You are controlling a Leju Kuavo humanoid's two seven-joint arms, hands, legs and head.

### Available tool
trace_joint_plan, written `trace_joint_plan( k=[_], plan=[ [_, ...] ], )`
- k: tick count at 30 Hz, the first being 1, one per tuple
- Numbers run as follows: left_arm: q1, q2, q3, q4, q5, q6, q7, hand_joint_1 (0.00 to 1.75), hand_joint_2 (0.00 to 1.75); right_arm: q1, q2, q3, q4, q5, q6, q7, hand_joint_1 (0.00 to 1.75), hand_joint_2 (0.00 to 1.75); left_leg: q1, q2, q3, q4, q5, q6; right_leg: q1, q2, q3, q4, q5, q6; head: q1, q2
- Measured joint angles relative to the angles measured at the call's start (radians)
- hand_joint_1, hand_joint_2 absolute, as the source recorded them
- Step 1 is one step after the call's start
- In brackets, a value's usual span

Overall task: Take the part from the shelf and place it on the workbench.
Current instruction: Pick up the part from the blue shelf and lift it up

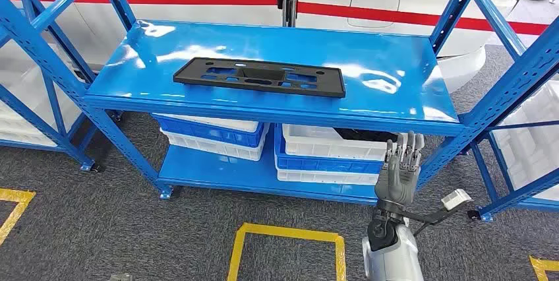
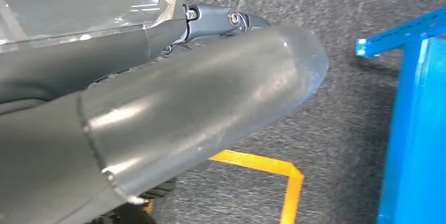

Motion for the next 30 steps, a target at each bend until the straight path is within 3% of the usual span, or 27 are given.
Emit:
trace_joint_plan(
  k=[13, 30],
  plan=[
    [-0.002, -0.003, -0.001, -0.088, 0.001, -0.043, -0.017, 0.0, 0.0, -0.024, 0.019, 0.257, -0.143, 0.229, -0.231, -0.024, 0.0, 1.75, 0.0, -0.001, 0.0, 0.0, 0.001, 0.0, 0.0, -0.001, 0.0, 0.0, 0.0, 0.0, 0.0, 0.0],
    [-0.004, -0.002, -0.001, -0.138, 0.022, -0.09, -0.025, 0.0, 0.0, -0.045, -0.006, 0.618, -0.261, 0.622, -0.595, 0.004, 0.0, 1.75, 0.0, -0.001, 0.0, 0.0, 0.001, 0.0, 0.0, -0.001, 0.0, 0.0, 0.0, 0.0, 0.0, 0.0]
  ],
)
